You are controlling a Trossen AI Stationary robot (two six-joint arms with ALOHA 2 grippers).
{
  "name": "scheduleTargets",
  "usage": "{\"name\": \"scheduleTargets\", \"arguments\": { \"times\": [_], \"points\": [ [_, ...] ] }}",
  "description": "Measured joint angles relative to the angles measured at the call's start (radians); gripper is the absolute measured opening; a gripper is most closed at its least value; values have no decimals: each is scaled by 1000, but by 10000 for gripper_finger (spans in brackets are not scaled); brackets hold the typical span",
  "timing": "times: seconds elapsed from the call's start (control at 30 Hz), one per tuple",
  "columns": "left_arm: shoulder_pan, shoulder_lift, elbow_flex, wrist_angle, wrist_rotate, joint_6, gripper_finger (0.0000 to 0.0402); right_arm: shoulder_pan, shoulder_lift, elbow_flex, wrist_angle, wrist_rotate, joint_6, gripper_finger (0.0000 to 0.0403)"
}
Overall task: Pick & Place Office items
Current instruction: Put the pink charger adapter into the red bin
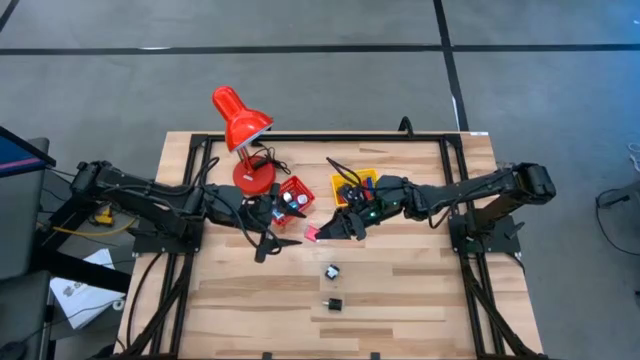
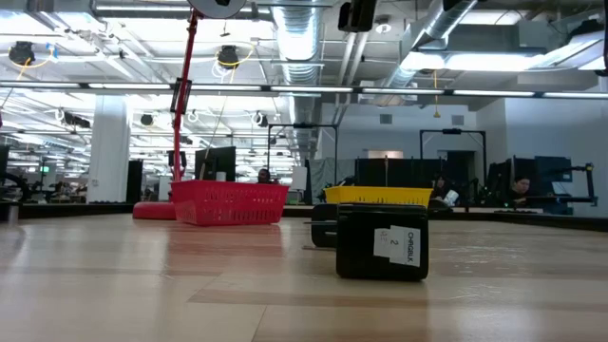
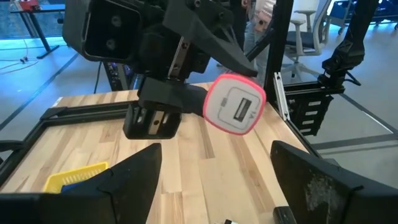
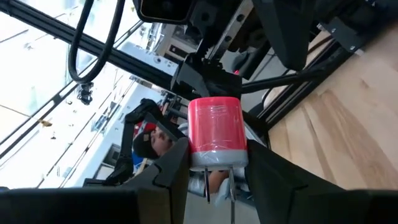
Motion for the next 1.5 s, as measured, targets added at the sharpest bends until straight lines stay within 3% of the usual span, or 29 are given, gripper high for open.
{"name": "scheduleTargets", "arguments": {
  "times": [0.3, 0.63, 0.93, 1.5],
  "points": [
    [0, 18, 0, 93, 11, 23, 295, 6, 0, 0, -13, 49, 18, 128],
    [-8, 144, 0, 198, 45, 102, 295, 6, 0, 0, -41, 48, 37, 128],
    [-11, 116, 0, 194, 73, 101, 293, 21, 0, 0, -54, 27, 36, 128],
    [-5, 118, 0, 200, 76, 102, 153, 13, 0, 0, -59, 25, 36, 129]
  ]
}}
